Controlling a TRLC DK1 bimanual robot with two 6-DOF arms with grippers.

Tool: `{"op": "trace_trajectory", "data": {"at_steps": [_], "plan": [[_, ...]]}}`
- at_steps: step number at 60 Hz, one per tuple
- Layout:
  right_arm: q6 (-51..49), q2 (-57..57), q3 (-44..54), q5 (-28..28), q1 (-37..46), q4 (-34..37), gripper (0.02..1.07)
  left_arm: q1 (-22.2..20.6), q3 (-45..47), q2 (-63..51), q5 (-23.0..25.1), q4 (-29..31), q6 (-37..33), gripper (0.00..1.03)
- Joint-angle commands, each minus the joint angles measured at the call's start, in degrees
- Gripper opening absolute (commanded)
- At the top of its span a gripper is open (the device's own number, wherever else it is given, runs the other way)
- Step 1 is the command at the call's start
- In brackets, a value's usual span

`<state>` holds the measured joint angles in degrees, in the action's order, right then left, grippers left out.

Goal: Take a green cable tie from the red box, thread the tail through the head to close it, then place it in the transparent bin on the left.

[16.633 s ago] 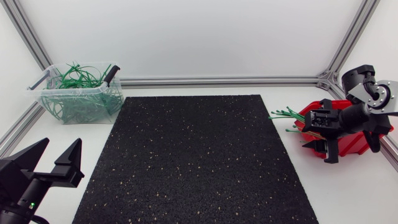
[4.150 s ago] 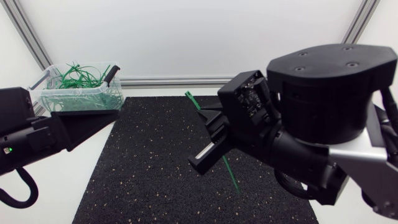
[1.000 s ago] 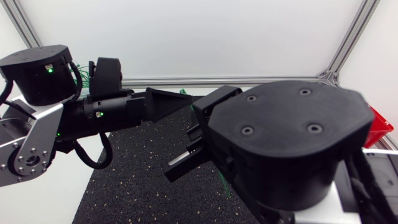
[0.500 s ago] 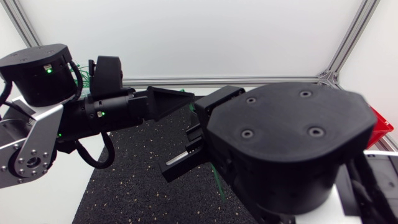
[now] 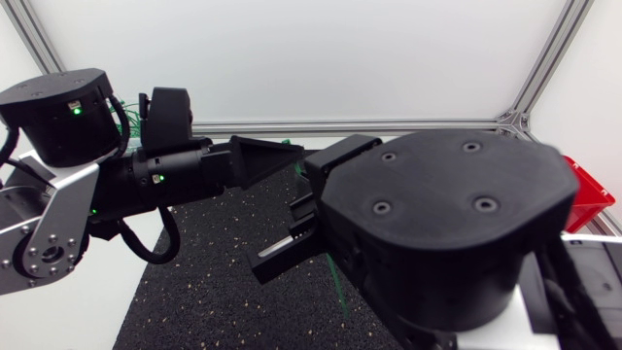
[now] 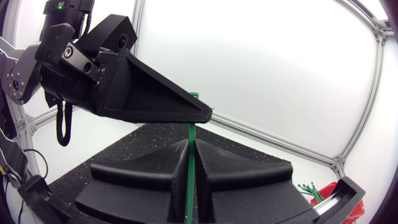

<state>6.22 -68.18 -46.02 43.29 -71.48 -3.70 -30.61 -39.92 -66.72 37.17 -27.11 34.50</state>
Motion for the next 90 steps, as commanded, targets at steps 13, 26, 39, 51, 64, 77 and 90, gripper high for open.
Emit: {"op": "trace_trajectory", "data": {"at_steps": [13,26,39,51,64,77,90], "plan": [[-5.1,3.1,3.9,-12.9,2.6,-7.2,0.14,0.9,-0.9,-0.5,-0.5,-1.0,0.2,0.04],[-8.2,4.2,3.7,-14.9,4.4,-4.1,0.19,1.5,-0.4,-0.2,0.9,-0.8,0.3,0.04],[-8.2,6.9,1.5,-24.8,10.8,5.0,0.35,3.8,-0.2,0.2,2.7,-0.7,0.5,0.04],[-8.2,6.5,-2.6,-46.5,22.4,13.7,0.5,4.9,0.3,1.1,6.1,-0.6,1.2,0.04],[-11.3,0.3,-7.2,-70.5,34.4,18.6,0.5,4.9,1.3,2.0,8.6,-0.3,1.4,0.04],[-12.8,-5.8,-11.8,-88.2,40.0,23.1,0.5,4.7,1.4,2.1,9.1,-0.3,1.4,0.04],[-15.6,-9.1,-15.2,-95.1,40.4,25.9,0.45,4.8,1.4,1.9,9.9,-0.2,1.8,0.04]]}}
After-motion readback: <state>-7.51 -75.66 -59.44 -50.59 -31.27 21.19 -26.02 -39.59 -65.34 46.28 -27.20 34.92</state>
